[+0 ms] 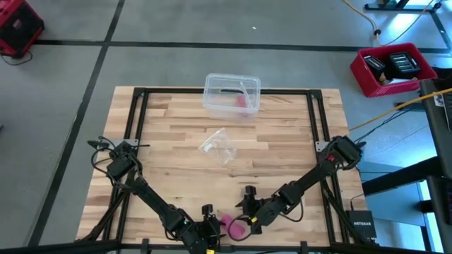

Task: Roll bandage
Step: Roll the pink bandage, then open the transparent zip bag

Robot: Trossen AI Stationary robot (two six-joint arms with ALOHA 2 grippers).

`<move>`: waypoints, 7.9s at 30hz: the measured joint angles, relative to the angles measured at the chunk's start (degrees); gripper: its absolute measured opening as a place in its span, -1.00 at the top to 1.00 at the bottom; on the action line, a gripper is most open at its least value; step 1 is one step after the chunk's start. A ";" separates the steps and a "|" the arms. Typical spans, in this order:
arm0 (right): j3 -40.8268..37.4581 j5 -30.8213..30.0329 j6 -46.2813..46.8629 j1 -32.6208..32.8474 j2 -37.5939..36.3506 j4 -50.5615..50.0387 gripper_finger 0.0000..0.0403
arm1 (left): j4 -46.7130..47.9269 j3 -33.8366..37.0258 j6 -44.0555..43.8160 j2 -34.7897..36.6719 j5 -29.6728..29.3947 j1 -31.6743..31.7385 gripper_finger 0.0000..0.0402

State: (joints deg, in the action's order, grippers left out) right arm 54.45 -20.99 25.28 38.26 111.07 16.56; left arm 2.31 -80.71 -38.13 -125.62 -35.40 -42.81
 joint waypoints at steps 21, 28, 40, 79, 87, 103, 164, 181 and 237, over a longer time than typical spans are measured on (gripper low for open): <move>4.98 -4.00 -1.55 -0.90 9.57 12.19 -0.15 | 0.18 0.02 -0.48 0.00 0.70 -0.02 0.13; 7.25 -2.75 -1.70 -0.90 10.72 9.96 -0.15 | 0.15 0.04 -0.63 -0.07 1.05 -0.13 0.13; 7.10 -2.13 -6.51 0.37 -1.36 -5.70 -0.15 | 0.31 0.04 1.05 0.90 -0.42 0.13 0.13; 5.72 5.16 3.53 3.98 6.20 0.56 -0.15 | 0.20 0.04 -0.17 1.03 -0.09 1.01 0.13; 5.77 -0.07 1.24 4.57 -3.61 -17.28 -0.15 | 1.05 0.07 0.72 3.60 0.55 1.01 0.13; -2.56 -15.37 -1.67 4.61 -18.64 -36.52 -0.15 | 23.84 -0.02 3.91 15.17 -3.61 13.25 0.13; -21.13 -3.37 6.47 -19.01 -19.94 -3.38 -0.15 | 20.89 6.24 30.04 23.11 25.59 41.93 0.26; -35.47 9.41 15.28 -25.20 -19.93 21.90 -0.15 | 13.47 6.28 26.61 11.14 51.64 46.77 0.30; -28.45 -2.14 -22.73 -25.31 -52.34 -3.99 -0.15 | 7.00 6.23 62.99 22.01 -2.21 33.86 0.97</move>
State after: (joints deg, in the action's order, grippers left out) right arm 26.00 -23.13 2.55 12.95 58.74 12.57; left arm 9.30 -74.48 24.86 -103.61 -37.60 -8.95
